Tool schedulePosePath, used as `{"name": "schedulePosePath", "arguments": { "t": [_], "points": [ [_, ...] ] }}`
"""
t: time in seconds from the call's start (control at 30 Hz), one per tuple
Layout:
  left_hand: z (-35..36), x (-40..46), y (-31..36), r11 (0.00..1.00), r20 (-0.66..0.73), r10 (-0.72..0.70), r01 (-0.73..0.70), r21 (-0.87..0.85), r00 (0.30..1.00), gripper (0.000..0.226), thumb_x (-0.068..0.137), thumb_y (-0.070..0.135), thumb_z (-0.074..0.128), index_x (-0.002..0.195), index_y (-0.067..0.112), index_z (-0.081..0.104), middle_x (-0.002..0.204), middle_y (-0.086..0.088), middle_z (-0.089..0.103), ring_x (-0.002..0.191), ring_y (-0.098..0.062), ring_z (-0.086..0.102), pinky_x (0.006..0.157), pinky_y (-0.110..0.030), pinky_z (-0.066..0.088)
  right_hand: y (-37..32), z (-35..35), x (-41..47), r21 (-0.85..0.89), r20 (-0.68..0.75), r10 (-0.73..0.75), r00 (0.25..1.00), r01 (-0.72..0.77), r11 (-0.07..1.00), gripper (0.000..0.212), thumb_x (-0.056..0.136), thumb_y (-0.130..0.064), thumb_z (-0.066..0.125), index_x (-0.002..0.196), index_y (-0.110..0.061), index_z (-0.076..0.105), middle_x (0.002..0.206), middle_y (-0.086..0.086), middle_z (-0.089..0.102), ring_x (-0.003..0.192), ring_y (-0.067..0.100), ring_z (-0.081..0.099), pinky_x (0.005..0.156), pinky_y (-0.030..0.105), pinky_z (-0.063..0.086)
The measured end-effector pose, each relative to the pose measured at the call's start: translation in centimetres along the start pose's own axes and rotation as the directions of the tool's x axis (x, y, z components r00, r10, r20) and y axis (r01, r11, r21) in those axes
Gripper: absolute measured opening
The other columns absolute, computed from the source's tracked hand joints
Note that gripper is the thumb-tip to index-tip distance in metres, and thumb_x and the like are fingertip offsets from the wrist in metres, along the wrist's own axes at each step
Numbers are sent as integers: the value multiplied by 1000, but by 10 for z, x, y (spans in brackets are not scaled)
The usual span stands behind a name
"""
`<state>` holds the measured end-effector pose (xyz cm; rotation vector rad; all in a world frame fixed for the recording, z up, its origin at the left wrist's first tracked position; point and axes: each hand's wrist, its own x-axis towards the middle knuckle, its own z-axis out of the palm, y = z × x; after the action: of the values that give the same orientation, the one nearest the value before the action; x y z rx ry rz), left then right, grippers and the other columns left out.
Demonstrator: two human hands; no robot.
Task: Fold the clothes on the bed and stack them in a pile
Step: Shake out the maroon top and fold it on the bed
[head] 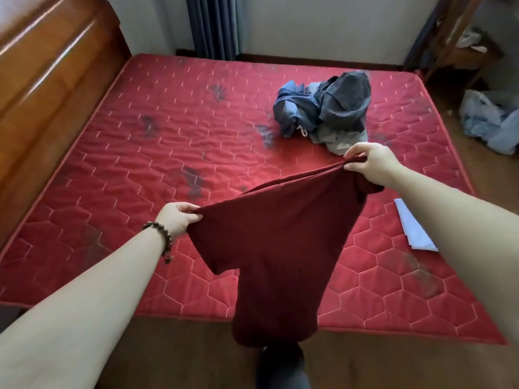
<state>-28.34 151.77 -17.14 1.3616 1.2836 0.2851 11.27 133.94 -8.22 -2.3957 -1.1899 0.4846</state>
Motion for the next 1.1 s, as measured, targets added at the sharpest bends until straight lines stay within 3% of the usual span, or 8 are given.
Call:
{"name": "schedulePosePath", "arguments": {
  "t": [0.27, 0.4, 0.57, 0.67, 0.77, 0.87, 1.0, 1.1],
  "points": [
    [61, 132, -10, 990, -264, -26, 61, 127, 964, 21, 82, -2, 68, 81, 17, 61, 82, -4, 63, 76, -14, 58, 69, -22, 44, 73, 90, 158, 23, 44, 14, 999, -15, 1000, 9, 78, -20, 76, 84, -19, 69, 90, 0, 65, 90, 16, 57, 78, 24, 38],
    [77, 192, -14, 977, -324, 54, 16, 210, 945, 18, 82, -4, 65, 83, 12, 58, 80, 2, 58, 77, -10, 54, 58, -4, 38, 96, 132, 217, 8, 57, 29, 998, -30, 1000, 7, 79, -22, 74, 84, -23, 69, 86, -2, 64, 84, 14, 55, 75, 24, 38],
    [88, 270, -30, 968, -304, 94, -16, 250, 948, 16, 83, -2, 65, 84, 12, 57, 92, -5, 62, 89, -17, 58, 81, -26, 42, 117, 182, 279, -18, 39, 28, 999, -28, 999, 6, 80, -22, 73, 85, -22, 70, 88, 0, 67, 88, 20, 60, 79, 30, 46],
    [94, 308, -45, 974, -319, 62, 13, 228, 946, 17, 84, 0, 65, 90, 13, 59, 95, -4, 63, 94, -19, 60, 81, -25, 41, 124, 208, 314, -51, 21, 24, 999, -23, 998, 10, 82, -25, 72, 91, -22, 70, 97, 4, 69, 94, 24, 61, 80, 31, 46],
    [102, 333, -67, 930, -275, 12, 90, 356, 961, 31, 83, 2, 64, 110, 15, 59, 109, -9, 66, 104, -25, 61, 88, -29, 44, 133, 239, 329, -148, 65, 43, 997, -33, 988, 39, 86, -30, 68, 122, -17, 59, 122, 10, 60, 115, 29, 54, 96, 36, 42],
    [121, 346, -81, 782, -229, 53, 102, 615, 972, 53, 83, 11, 67, 132, 10, 49, 134, -15, 54, 126, -30, 48, 106, -38, 37, 144, 273, 314, -227, 41, 21, 999, -11, 974, 52, 91, -29, 62, 136, -8, 48, 142, 17, 43, 135, 33, 35, 114, 45, 26],
    [178, 351, -80, 633, 3, 294, -197, 748, 956, 49, 87, 16, 61, 134, 6, 51, 148, -15, 40, 142, -28, 29, 117, -40, 20, 156, 316, 274, -291, 8, -171, 985, 166, 942, 41, 94, -22, 56, 130, -3, 55, 144, 18, 43, 143, 32, 27, 118, 50, 15],
    [228, 357, -79, 470, 216, 392, -397, 789, 894, 49, 94, 27, 50, 141, 12, 44, 155, -9, 29, 146, -23, 17, 120, -38, 10, 163, 343, 262, -365, 74, -243, 967, 253, 896, 45, 96, -31, 50, 137, -13, 51, 152, 10, 35, 146, 27, 19, 118, 54, 11]
  ]
}}
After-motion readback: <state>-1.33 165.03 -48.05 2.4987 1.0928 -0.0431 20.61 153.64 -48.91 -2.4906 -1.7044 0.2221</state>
